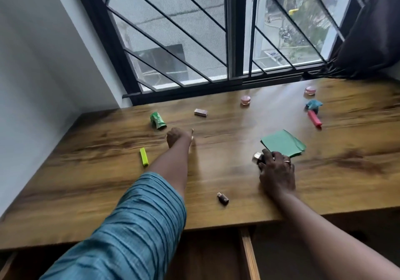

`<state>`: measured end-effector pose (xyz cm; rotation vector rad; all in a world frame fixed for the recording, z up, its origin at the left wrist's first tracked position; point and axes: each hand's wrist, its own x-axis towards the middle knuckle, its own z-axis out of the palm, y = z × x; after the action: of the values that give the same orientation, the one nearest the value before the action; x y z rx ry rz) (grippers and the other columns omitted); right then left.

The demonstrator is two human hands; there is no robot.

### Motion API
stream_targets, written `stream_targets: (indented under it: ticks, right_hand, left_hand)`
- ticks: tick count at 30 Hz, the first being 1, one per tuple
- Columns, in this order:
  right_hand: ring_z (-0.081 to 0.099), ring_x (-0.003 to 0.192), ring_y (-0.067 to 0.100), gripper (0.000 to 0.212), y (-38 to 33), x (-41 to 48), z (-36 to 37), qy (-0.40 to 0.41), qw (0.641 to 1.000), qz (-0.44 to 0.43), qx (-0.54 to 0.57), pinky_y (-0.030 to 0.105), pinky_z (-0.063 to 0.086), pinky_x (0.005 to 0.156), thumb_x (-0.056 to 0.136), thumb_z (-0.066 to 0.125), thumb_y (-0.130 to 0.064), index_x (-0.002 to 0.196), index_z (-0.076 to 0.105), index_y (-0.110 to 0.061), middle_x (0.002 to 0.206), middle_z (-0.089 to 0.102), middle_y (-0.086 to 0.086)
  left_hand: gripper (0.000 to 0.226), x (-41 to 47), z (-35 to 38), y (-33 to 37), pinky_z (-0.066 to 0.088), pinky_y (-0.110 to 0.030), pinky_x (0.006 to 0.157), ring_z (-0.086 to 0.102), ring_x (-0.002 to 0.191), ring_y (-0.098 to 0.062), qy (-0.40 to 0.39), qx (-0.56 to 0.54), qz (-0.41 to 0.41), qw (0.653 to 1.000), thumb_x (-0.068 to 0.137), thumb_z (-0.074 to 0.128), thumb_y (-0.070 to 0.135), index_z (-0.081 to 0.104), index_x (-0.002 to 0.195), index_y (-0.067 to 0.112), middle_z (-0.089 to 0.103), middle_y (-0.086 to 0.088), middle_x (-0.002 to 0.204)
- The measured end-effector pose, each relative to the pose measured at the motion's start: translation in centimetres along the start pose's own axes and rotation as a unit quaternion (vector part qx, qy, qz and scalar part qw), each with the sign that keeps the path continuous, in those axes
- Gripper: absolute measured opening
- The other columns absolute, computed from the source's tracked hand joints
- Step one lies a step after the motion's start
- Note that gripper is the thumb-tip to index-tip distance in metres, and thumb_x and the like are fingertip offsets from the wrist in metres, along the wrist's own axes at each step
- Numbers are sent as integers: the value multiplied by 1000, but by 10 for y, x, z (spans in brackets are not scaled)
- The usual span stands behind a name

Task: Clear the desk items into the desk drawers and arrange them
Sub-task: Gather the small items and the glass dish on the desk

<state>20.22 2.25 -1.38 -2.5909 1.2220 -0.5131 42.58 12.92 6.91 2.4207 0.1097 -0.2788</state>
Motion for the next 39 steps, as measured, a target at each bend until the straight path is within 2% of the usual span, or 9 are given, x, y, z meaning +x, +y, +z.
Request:
stream_targets:
  ticks: [5, 8, 11, 15, 20, 24, 30, 35, 39]
  right_hand:
    - [62, 80, 35, 37, 1, 1, 10, 58, 997, -50, -28, 40, 49, 71, 59, 78, -5, 94, 66, -10, 83, 65, 13]
    - [64, 81, 33, 41, -1, 1, 9, 75, 995, -56, -34, 42, 49, 72, 50, 81, -3, 87, 66, -13, 79, 66, 9]
    - [62, 93, 36, 39, -2, -1, 7, 60, 997, -54, -21, 46, 45, 80, 58, 78, -2, 94, 65, -11, 88, 68, 10]
    - [43, 121, 32, 41, 1, -1, -2, -21, 998, -17, 54, 39, 31, 96, 82, 60, -8, 122, 57, -17, 122, 59, 6]
    - [39, 123, 36, 45, -3, -20, -17, -27, 995, 39, 91, 38, 32, 99, 88, 60, -17, 132, 52, -14, 133, 49, 13]
    - [37, 123, 35, 46, -24, -52, -28, -43, 993, 66, 90, 38, 36, 99, 91, 56, -16, 135, 45, -17, 137, 39, 13]
    - [34, 124, 33, 45, -69, -122, -52, -49, 994, 29, 92, 40, 31, 101, 92, 43, -6, 136, 42, -17, 136, 36, 13]
    - [37, 123, 32, 49, -94, -192, -52, -95, 991, -31, 91, 41, 29, 102, 91, 44, -5, 138, 41, -18, 136, 39, 12]
    - [37, 121, 29, 43, -102, -252, -43, -143, 984, -66, 84, 40, 29, 101, 95, 42, -12, 137, 40, -17, 135, 37, 9]
  left_hand:
    - [52, 18, 13, 2, 47, -31, 95, 55, 122, -26, 29, 19, 5, 999, 83, 71, 33, 59, 122, 2, 58, -13, 130]
    - [34, 24, 19, -1, 47, -33, 96, 55, 121, -29, 46, 20, 11, 999, 91, 58, 15, 59, 122, 0, 59, -15, 128]
    - [38, 22, 16, -6, 42, -34, 101, 48, 128, -31, 42, 21, 18, 999, 96, 50, 11, 50, 131, -2, 50, -17, 137]
    - [47, 15, 0, -22, 45, -34, 99, 52, 124, -33, 2, 10, 32, 999, 87, 66, 24, 55, 124, -2, 52, -20, 133]
    - [43, -3, -29, -58, 53, -33, 83, 64, 107, -31, -20, 4, 48, 999, 72, 77, 26, 69, 106, 0, 67, -20, 115]
    - [30, -43, -48, -90, 46, -17, 57, 68, 78, -26, -52, -54, 64, 995, 77, 74, 19, 73, 102, 2, 71, -15, 94]
    - [32, -112, -70, -156, 57, -32, 83, 71, 90, -24, -74, -101, 100, 987, 76, 75, 19, 73, 103, 2, 75, -15, 93]
    - [34, -165, -92, -218, 51, -27, 86, 68, 102, -24, -79, -105, 57, 990, 77, 74, 22, 72, 106, 3, 72, -15, 105]
    - [35, -208, -100, -265, 46, -17, 76, 68, 100, -20, -98, -103, 34, 989, 80, 73, 21, 69, 113, 9, 72, -12, 108]
